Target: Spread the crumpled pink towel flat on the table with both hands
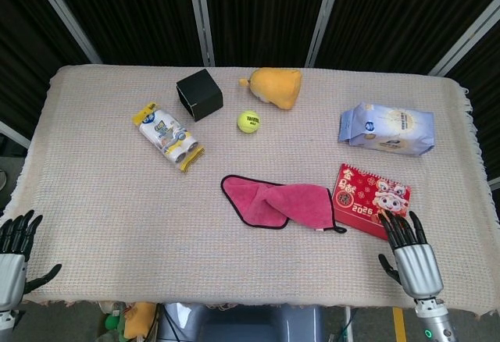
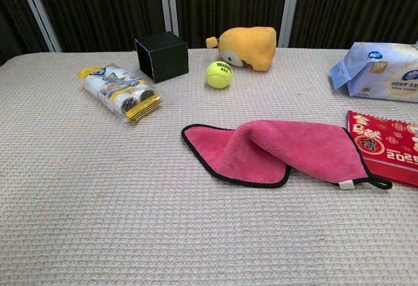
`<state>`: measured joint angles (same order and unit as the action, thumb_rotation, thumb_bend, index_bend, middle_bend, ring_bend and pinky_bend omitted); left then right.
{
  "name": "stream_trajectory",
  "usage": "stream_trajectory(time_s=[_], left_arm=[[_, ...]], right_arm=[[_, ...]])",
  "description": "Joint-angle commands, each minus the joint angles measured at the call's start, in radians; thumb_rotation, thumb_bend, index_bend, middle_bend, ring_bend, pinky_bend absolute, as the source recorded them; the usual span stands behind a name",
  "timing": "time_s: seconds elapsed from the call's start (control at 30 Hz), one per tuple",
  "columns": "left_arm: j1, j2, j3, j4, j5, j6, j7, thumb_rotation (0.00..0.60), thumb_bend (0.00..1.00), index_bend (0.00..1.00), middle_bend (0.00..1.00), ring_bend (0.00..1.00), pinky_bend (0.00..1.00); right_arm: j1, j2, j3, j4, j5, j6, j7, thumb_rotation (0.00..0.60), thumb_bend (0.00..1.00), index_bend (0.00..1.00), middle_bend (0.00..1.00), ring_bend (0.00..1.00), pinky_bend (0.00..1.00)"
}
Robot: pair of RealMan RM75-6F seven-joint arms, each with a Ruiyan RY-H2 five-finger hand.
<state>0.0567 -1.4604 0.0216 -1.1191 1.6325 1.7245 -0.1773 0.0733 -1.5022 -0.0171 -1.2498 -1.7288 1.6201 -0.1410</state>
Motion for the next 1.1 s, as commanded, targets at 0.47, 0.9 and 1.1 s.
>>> stream_trajectory(time_s=[0.47,0.9,1.1], left_arm=[[0.002,0.001,0.001,0.005,0.005,0.011,-0.02,0.6,0.0,0.0,0.0,0.0,0.0],[0.001,0.0,0.003,0.006,0.008,0.008,-0.02,0.6,0.0,0.0,0.0,0.0,0.0],[0.0,-0.002,0.004,0.006,0.01,0.009,-0.015,0.6,0.0,0.0,0.0,0.0,0.0]], right_arm=[[0.158,-0.213,0.113,-0.091,0.043,-0.181,-0.315,0.6,0.32,0.46,1.0,1.0,0.97],[0.17,-0.33,0.126,0.117,0.135,-0.212,-0.278,0.6,0.32,0.49,1.0,1.0,0.97],[0.168,-0.332,0.119,0.133,0.147,-0.207,-0.262,0.6,0.32,0.49,1.0,1.0,0.97]])
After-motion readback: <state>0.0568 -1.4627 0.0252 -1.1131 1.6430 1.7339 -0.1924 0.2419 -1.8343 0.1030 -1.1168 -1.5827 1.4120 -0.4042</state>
